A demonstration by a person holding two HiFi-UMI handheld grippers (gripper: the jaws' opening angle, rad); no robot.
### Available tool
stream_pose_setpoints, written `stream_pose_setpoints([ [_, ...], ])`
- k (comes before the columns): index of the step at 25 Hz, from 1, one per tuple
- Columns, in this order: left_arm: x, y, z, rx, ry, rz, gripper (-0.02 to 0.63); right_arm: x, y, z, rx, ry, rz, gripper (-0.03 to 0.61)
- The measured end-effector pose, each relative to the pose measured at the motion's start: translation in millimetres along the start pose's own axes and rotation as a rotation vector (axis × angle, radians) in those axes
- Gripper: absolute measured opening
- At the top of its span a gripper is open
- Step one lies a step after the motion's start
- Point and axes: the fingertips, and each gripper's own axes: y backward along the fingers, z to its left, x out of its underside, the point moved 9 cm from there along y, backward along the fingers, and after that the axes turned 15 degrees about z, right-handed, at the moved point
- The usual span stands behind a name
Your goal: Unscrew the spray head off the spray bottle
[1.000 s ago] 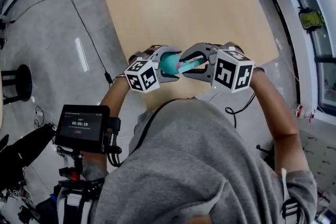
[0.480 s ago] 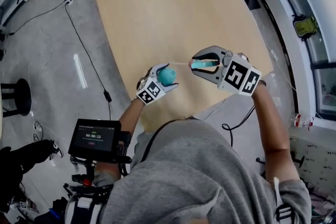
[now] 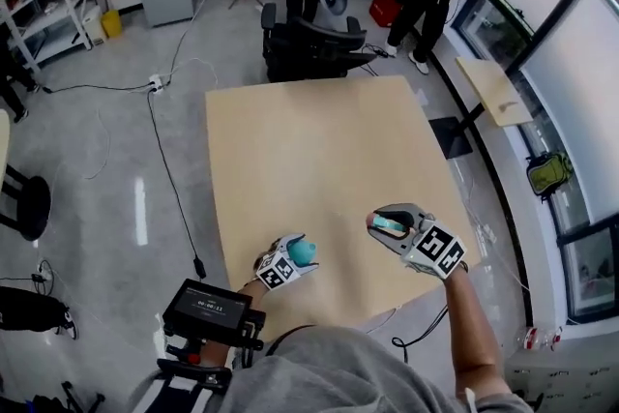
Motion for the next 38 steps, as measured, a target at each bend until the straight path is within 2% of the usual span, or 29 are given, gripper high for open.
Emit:
stream_pose_setpoints([
  [4, 7, -10, 16, 0.014, 0.023, 0.002, 0.4, 0, -7, -18, 0.038, -0.074, -0.04, 0.133],
  [8, 4, -5, 14, 0.055, 0.069, -0.034, 0.4, 15, -34, -29, 0.049, -0.179, -0.041, 0.133],
  [13, -16, 11, 26, 0.06, 0.11, -0.11, 0.416, 34, -77, -60, 0.109, -0.211, 0.024, 0.133],
  [17, -18, 29, 11, 0.096, 0.163, -0.128, 0.449, 65, -119, -57, 0.162, -0.207, 0.113, 0.133],
  [20, -14, 44, -5, 0.115, 0.16, -0.124, 0.453, 107, -155, -37, 0.204, -0.176, 0.212, 0.133],
  [22, -4, 55, -5, 0.098, 0.168, -0.111, 0.453, 131, -185, -19, 0.222, -0.106, 0.264, 0.133],
  [26, 7, 99, 14, -0.023, 0.191, -0.132, 0.452, 140, -230, 18, 0.257, 0.076, 0.331, 0.135],
  [31, 9, 163, -6, -0.156, 0.29, -0.2, 0.451, 147, -265, 94, 0.249, 0.23, 0.39, 0.135],
  [35, 0, 177, -24, -0.188, 0.311, -0.242, 0.448, 151, -279, 109, 0.248, 0.258, 0.386, 0.163],
  [37, -2, 184, -31, -0.195, 0.322, -0.273, 0.445, 151, -282, 111, 0.22, 0.238, 0.365, 0.205],
  [38, -3, 188, -32, -0.197, 0.331, -0.291, 0.442, 151, -283, 112, 0.201, 0.211, 0.349, 0.249],
])
